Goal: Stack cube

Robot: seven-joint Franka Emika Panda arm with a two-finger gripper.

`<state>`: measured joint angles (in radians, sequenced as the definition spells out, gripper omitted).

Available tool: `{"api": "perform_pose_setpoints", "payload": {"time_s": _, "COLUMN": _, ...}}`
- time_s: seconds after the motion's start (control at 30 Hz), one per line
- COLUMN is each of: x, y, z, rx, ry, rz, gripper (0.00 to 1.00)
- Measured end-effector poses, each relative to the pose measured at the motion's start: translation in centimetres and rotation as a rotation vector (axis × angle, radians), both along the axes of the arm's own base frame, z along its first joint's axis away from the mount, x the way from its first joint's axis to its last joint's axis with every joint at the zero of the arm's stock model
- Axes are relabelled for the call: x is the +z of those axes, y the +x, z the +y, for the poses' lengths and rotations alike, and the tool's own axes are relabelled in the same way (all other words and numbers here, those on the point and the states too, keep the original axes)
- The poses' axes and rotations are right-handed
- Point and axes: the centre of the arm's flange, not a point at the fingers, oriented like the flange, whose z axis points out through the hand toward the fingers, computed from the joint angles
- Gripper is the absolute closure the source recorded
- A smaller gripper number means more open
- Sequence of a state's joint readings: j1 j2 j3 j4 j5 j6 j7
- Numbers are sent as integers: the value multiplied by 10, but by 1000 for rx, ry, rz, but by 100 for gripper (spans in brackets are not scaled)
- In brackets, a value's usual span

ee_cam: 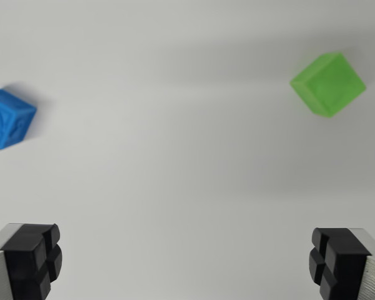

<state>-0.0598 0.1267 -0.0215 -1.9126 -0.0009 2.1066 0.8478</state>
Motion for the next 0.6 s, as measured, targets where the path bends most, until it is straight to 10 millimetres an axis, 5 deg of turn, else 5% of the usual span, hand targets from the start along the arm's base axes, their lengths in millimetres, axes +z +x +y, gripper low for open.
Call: {"api": "perform_pose_setpoints", "payload": {"time_s": 0.6, "x": -26, "y": 5, "z": 32, "rx": -59, "ry": 5, "rz": 9, "gripper": 0}}
